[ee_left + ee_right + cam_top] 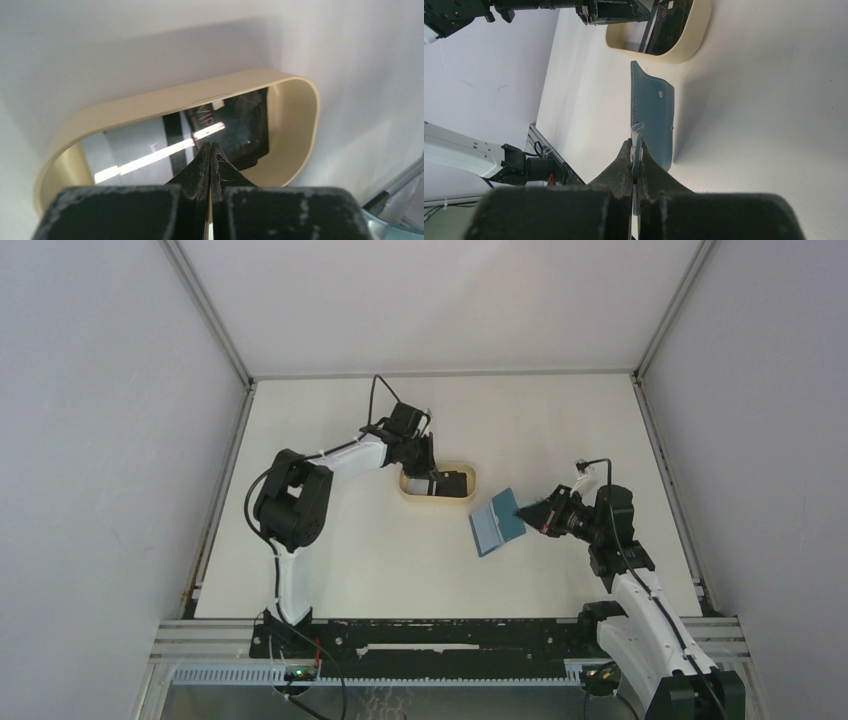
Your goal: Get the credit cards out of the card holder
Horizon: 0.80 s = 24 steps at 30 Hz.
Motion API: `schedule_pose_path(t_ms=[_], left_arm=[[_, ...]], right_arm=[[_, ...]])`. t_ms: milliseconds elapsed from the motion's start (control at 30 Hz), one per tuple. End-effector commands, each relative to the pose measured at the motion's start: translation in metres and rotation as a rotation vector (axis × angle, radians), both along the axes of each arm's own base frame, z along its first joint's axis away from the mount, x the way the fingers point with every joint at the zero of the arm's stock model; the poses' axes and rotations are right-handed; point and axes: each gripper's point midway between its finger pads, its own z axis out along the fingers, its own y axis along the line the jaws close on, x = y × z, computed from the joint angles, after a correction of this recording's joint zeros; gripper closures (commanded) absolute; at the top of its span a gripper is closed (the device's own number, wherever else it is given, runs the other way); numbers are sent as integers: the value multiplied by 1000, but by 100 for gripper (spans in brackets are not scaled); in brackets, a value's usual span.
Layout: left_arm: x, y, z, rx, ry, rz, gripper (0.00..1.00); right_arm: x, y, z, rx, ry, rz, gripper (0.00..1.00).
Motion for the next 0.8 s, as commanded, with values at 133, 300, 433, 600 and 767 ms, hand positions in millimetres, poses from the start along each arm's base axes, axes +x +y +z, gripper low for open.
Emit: schedule_pose_path(t_ms=[133, 300, 433, 600, 767], left_arm=[[13, 7, 9, 84, -46, 78, 100], [8, 0, 1, 83, -20, 68, 100], [6, -6, -2, 89, -14, 66, 100], [6, -5, -8, 127, -7, 69, 100], [6, 9, -17, 205, -2, 91, 100]], right_arm=[[5, 2, 10, 3, -59, 4, 100], [6, 2, 10, 1, -60, 2, 100], [6, 1, 10, 1, -57, -1, 100], [6, 1, 11, -1, -61, -2, 100], [5, 2, 11, -2, -62, -2, 100]])
